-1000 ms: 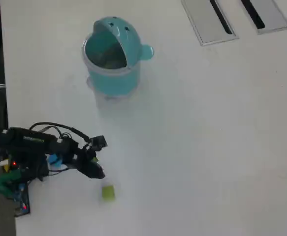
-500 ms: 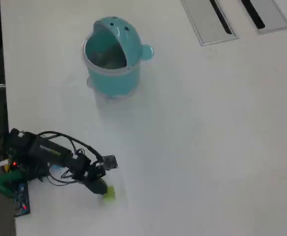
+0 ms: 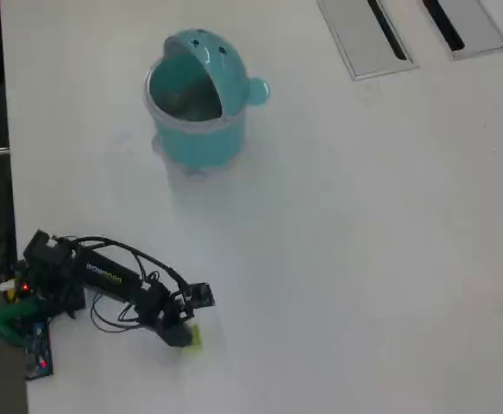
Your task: Grasp RGB lego blocks and put them in the bin one by one.
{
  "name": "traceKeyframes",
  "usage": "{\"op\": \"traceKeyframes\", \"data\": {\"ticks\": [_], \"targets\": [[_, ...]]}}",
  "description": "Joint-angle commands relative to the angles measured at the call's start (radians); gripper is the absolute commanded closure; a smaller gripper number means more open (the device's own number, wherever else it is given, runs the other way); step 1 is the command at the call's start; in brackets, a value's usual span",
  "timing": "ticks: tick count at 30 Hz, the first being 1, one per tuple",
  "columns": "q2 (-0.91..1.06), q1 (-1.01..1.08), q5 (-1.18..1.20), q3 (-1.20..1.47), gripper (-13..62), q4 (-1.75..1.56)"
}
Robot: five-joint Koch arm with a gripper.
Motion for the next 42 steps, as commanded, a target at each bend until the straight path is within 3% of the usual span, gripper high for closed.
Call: {"op": "traceKeyframes", "data": {"ticks": [1, 6, 19, 25, 42], "targets": [[-0.008, 0.011, 0.002, -0.078, 16.4, -0.025], [-0.048, 0.017, 0.037, -0.077, 20.5, -0.029], [-0.083, 0.048, -0.008, -0.038, 20.8, -0.067], [-0.089, 0.049, 0.023, -0.046, 34.1, -0.081], [0.132, -0.19, 0.218, -0.181, 34.3, -0.043]]}}
